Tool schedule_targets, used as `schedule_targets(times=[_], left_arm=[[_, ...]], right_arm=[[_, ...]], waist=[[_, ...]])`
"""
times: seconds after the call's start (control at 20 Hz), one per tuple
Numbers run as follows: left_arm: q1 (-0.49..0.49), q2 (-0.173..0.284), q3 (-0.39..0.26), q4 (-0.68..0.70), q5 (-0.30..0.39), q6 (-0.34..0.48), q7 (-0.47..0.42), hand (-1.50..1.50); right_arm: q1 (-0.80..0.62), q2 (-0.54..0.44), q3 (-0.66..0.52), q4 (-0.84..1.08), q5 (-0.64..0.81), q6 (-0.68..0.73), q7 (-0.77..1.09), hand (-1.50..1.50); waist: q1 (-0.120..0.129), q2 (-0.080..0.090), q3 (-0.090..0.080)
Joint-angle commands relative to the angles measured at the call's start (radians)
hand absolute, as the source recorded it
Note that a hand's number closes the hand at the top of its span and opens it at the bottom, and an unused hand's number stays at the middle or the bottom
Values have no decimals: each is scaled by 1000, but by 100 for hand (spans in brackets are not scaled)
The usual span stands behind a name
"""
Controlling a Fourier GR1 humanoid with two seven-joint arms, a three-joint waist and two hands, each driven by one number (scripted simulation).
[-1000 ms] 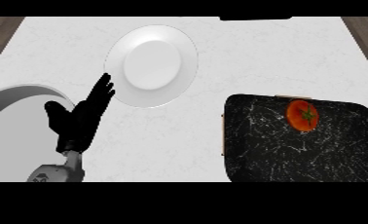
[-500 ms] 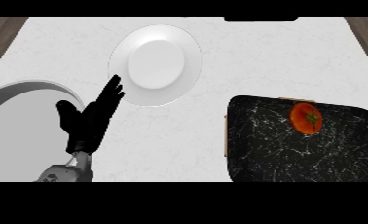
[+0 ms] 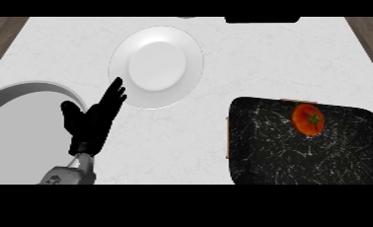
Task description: Pick the tomato from the tray and place it in the plate
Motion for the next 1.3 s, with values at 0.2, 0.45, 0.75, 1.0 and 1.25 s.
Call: schedule_targets(times=[0.2,0.45,0.75,1.0,1.25], left_arm=[[113,0,25,78,17,-16,-27,0],[103,7,34,21,3,7,22,0],[12,-15,61,126,-4,4,20,0],[91,-4,76,143,4,-50,-60,0],[92,-12,72,131,-19,-44,-61,0]], right_arm=[[63,54,110,-102,161,-85,-51,-150],[89,109,138,-183,227,-176,42,-150],[142,131,176,-208,286,-148,32,-150],[107,185,184,-138,366,-164,-1,-150],[136,266,209,-261,448,-242,135,-150]], waist=[[-5,6,-16],[-7,3,-15],[-16,5,-15],[-6,6,-15],[-10,4,-15]])
